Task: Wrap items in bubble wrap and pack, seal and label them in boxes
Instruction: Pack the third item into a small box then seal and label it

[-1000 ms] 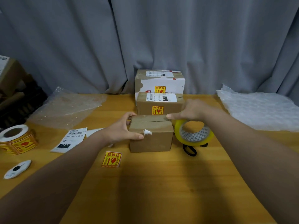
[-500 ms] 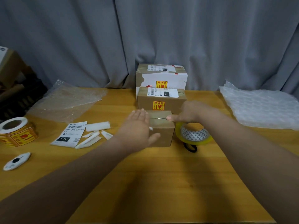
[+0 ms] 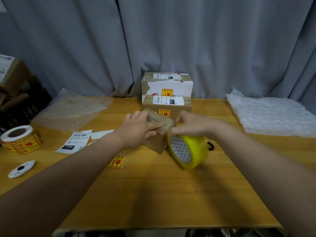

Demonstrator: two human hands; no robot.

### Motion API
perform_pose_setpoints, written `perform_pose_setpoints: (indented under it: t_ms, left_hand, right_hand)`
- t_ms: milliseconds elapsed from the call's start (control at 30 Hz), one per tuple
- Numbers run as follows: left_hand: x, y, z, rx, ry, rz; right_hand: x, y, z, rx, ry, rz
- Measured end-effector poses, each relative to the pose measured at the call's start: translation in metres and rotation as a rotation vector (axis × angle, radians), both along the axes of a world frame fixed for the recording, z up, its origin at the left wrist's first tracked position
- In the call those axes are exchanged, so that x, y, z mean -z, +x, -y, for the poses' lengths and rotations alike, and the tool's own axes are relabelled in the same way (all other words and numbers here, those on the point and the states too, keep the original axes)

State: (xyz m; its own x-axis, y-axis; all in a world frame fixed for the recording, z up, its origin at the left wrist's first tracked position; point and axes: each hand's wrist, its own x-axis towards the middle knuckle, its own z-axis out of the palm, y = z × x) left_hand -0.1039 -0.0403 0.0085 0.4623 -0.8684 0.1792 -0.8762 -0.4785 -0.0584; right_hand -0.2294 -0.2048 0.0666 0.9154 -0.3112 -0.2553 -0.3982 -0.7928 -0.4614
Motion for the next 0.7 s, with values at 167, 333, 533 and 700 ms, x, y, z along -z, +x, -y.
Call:
perform_pose_setpoints:
  t_ms: [167, 333, 533, 700]
  left_hand:
    - [-0.002, -0.011, 0.009, -0.082, -0.333, -0.561]
    - [0.001, -0.018, 0.018, 0.057, -0.368, -0.706]
    - [-0.003, -0.016, 0.031, 0.099, -0.339, -0.889]
    - [-0.015, -0.022, 0.027, -0.218, -0.468, -0.899]
  right_hand:
    - [0.031, -0.007, -0.028, -0.039, 0.21, 0.151]
    - [0.017, -0.005, -0.017, -0.056, 0.009, 0.166]
    - [0.053, 0.016, 0.014, -0.317, -0.116, 0.371]
    - [0.062, 0.032, 0.019, -0.241, -0.232, 0.181]
